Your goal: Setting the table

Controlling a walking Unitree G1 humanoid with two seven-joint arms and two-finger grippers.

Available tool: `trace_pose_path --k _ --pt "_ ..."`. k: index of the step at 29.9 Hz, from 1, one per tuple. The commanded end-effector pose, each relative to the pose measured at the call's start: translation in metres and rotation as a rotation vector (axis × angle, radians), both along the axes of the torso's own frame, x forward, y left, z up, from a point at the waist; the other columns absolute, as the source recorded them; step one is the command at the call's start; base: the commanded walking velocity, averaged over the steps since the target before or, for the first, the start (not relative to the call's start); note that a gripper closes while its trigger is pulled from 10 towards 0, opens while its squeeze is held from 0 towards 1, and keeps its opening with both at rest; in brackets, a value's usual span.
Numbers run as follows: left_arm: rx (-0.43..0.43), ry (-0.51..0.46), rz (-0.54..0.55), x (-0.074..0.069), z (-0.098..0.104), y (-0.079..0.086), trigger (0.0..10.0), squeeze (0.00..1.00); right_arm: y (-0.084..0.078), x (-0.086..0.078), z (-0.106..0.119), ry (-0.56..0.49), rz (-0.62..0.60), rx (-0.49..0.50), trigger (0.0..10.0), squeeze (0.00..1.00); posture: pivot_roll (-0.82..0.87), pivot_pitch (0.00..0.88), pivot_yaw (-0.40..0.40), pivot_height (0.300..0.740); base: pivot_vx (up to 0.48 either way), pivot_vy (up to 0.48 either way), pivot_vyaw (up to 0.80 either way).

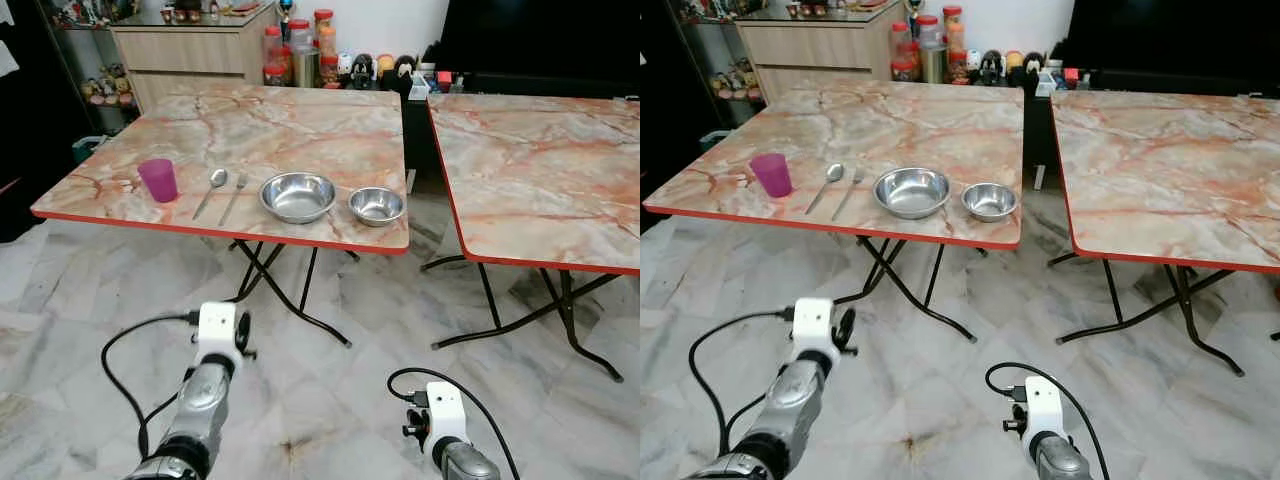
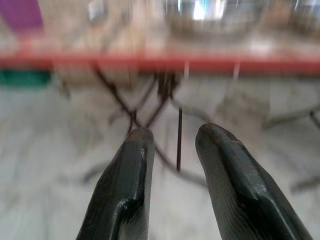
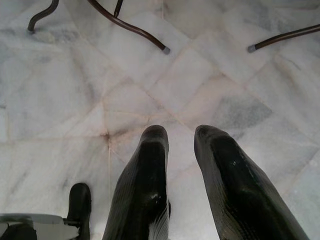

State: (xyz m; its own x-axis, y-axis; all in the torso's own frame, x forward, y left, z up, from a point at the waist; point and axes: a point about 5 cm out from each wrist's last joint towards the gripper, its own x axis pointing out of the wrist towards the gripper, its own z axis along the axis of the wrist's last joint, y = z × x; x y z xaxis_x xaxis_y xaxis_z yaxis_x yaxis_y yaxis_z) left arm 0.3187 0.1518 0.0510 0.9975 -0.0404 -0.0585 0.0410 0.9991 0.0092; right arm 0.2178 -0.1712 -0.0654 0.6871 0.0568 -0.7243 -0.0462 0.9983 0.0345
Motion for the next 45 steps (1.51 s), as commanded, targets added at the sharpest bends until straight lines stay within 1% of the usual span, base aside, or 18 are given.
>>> trace_pose_path --k 1,3,8,11,12,14,22,30,45 --pt "0.003 -0.097 0.008 0.011 0.021 -0.001 10.0 0.0 0.001 -0.002 -0.001 0.008 0.007 -0.004 10.0 0.0 0.03 0.0 -0.017 0.74 0.0 0.0 0.0" --pt "0.003 -0.136 0.027 0.017 0.032 0.001 10.0 0.0 0.001 -0.002 -0.001 0.01 0.01 -0.005 10.0 0.0 0.03 0.0 -0.017 0.74 0.12 0.0 0.0" --pt "0.016 -0.172 0.027 0.025 0.046 0.004 10.0 0.0 0.001 -0.002 -0.002 0.013 0.016 -0.007 10.0 0.0 0.03 0.0 -0.016 0.74 0.242 0.0 0.0" --pt "0.015 -0.197 0.039 0.029 0.054 0.008 10.0 0.0 0.001 -0.002 -0.002 0.015 0.012 -0.007 10.0 0.0 0.03 0.0 -0.014 0.74 0.0 0.0 0.0" --pt "0.015 -0.197 0.039 0.029 0.054 0.008 10.0 0.0 0.001 -0.002 -0.002 0.015 0.012 -0.007 10.0 0.0 0.03 0.0 -0.014 0.74 0.0 0.0 0.0" --pt "0.001 -0.217 0.055 0.032 0.06 0.011 10.0 0.0 0.001 -0.002 -0.002 0.018 0.004 -0.007 10.0 0.0 0.03 0.0 -0.014 0.74 0.0 0.0 0.0" --pt "-0.002 -0.263 0.057 0.039 0.075 0.013 10.0 0.0 -0.004 -0.006 -0.004 0.028 -0.016 -0.014 10.0 0.0 0.02 0.0 -0.012 0.74 0.258 0.0 0.0" --pt "-0.008 -0.308 0.057 0.043 0.088 0.016 10.0 0.0 -0.005 -0.006 -0.004 0.029 -0.015 -0.018 10.0 0.0 0.02 0.0 -0.013 0.74 0.293 0.0 0.0" --pt "-0.013 -0.321 0.054 0.043 0.092 0.018 10.0 0.0 -0.005 -0.007 -0.004 0.03 -0.021 -0.015 10.0 0.0 0.02 0.0 -0.016 0.74 0.372 0.0 0.0"
